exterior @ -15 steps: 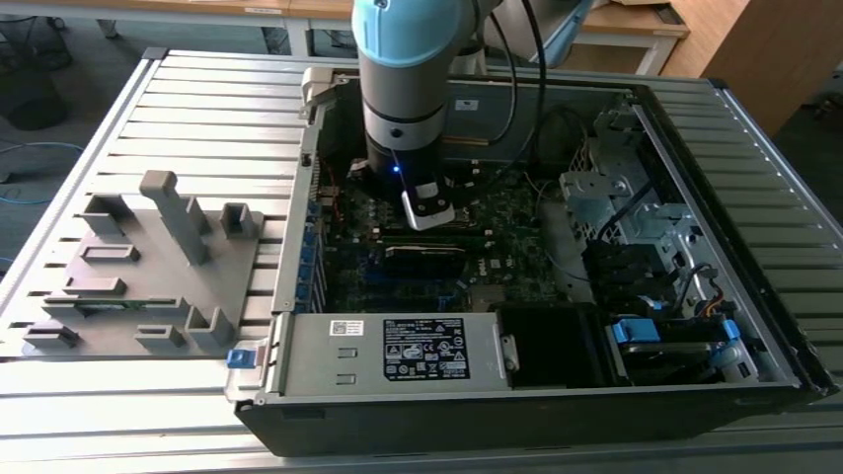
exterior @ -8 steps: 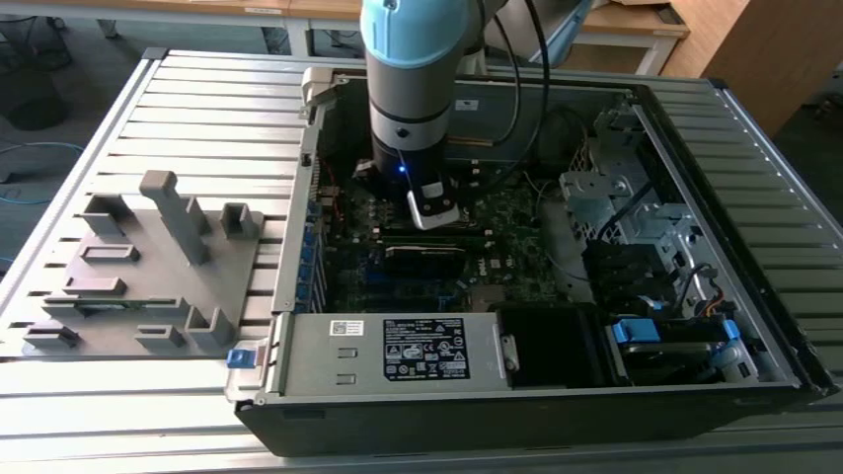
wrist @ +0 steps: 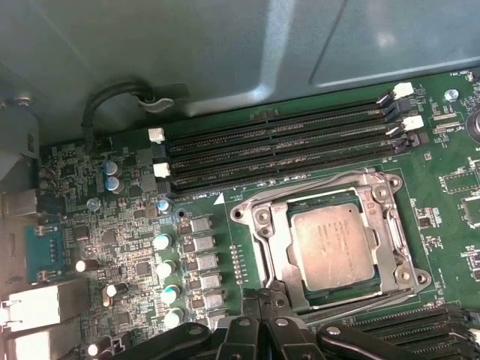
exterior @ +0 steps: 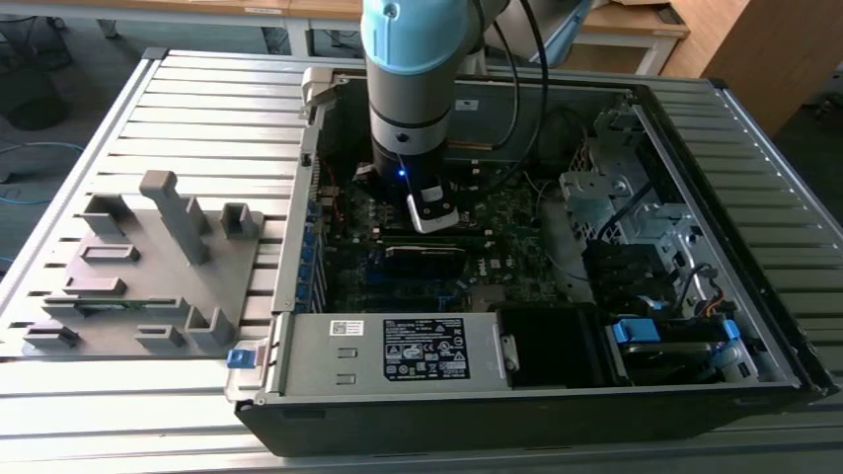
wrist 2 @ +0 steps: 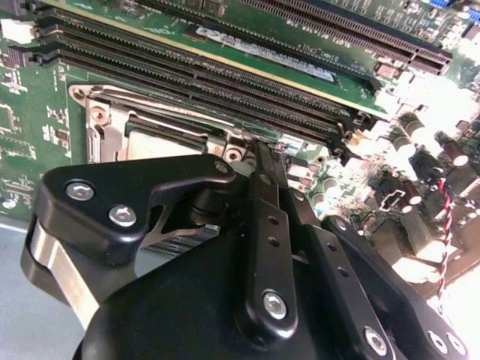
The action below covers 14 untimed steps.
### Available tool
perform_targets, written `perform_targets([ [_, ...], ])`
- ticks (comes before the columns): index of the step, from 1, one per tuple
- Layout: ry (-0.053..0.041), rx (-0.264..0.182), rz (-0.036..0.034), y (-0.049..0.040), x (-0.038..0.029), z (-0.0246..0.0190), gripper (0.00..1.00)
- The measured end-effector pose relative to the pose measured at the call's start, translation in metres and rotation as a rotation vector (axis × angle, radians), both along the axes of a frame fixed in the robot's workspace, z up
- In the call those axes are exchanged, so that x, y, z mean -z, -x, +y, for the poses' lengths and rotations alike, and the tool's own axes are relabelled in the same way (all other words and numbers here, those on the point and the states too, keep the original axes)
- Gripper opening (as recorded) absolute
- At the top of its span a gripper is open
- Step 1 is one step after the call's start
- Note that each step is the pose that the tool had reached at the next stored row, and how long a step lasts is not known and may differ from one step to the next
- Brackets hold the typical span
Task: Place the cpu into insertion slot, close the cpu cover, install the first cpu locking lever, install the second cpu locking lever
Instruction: 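Install the second cpu locking lever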
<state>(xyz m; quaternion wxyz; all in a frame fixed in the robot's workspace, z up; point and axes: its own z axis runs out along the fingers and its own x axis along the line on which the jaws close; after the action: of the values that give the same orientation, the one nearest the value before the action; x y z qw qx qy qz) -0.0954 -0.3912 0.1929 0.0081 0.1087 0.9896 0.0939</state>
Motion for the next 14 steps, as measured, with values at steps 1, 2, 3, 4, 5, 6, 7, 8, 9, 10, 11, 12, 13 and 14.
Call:
perform_targets([
  [1,0.0000,0.000,-0.0001,0.0000,0.0001,0.0000,0.10],
  [2,-0.0001,0.000,-0.0002,0.0000,0.0001,0.0001,0.10],
  [3,-0.0004,0.000,-0.0004,-0.0001,-0.0002,0.0001,0.10],
  [4,-0.0006,0.000,-0.0005,-0.0001,-0.0013,0.0001,0.10],
  [5,-0.0005,0.000,-0.0005,-0.0001,-0.0029,0.0001,0.10],
  [6,-0.0003,0.000,-0.0003,-0.0001,-0.0051,0.0001,0.10],
  [7,-0.0004,0.000,-0.0003,0.0000,-0.0076,0.0001,0.10],
  [8,-0.0004,0.000,-0.0003,0.0000,-0.0102,0.0001,0.10],
  [9,-0.0003,0.000,-0.0003,0.0000,-0.0130,0.0001,0.10],
  [10,-0.0003,0.000,-0.0003,0.0000,-0.0159,0.0001,0.10],
  [11,-0.0004,0.000,-0.0003,0.0000,-0.0178,0.0001,0.10],
  [12,-0.0003,0.000,-0.0003,-0.0001,-0.0183,0.0001,0.10],
  [13,-0.0005,0.000,-0.0004,-0.0001,-0.0182,0.0001,0.10],
  [14,-0.0006,0.000,-0.0004,-0.0006,-0.0182,0.0001,0.10],
])
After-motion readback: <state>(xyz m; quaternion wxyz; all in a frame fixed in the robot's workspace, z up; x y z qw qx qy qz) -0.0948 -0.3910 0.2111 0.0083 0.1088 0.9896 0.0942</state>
